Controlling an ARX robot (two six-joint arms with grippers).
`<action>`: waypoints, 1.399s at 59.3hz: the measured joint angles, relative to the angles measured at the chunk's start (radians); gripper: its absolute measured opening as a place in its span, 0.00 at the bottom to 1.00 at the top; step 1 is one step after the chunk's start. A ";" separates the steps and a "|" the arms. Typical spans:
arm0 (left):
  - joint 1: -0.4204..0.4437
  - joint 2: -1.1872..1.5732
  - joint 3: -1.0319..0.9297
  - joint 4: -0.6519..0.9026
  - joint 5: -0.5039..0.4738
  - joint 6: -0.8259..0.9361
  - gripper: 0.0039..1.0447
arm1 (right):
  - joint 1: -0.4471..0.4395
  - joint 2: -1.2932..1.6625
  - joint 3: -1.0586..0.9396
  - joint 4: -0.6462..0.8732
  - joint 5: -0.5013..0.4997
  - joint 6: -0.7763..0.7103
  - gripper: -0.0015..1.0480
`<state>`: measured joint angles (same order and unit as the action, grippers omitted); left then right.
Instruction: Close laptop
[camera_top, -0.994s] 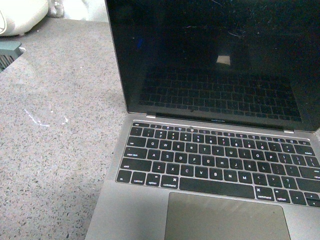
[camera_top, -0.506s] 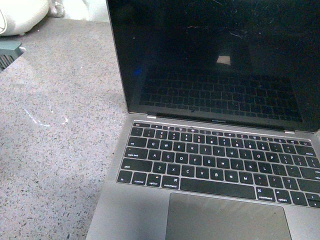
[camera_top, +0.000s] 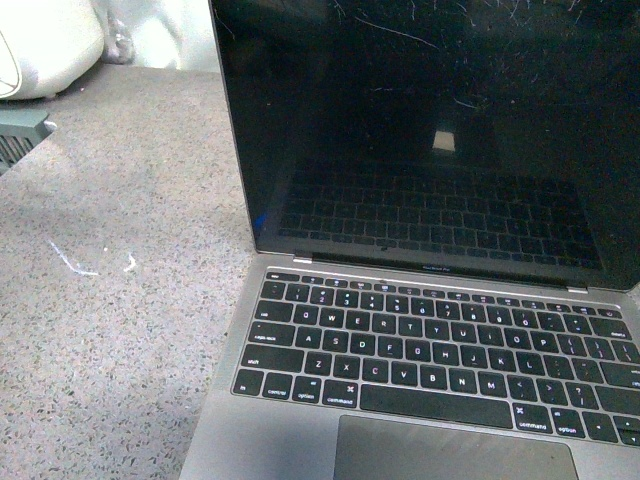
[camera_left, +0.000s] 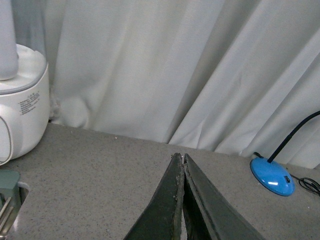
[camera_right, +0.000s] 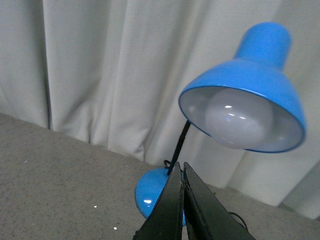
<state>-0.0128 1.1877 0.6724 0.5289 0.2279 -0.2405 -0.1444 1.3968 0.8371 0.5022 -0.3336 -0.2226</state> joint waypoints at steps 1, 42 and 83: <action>-0.003 0.013 0.013 -0.010 0.005 0.000 0.04 | 0.002 0.008 0.009 -0.006 -0.005 -0.004 0.01; -0.213 0.331 0.330 -0.225 0.217 0.064 0.04 | 0.199 0.280 0.306 -0.332 -0.247 -0.105 0.01; -0.315 0.298 0.185 -0.251 0.278 0.177 0.04 | 0.282 0.209 0.039 -0.212 -0.285 0.038 0.01</action>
<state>-0.3275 1.4860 0.8570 0.2779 0.5056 -0.0631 0.1375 1.6058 0.8764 0.2901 -0.6186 -0.1844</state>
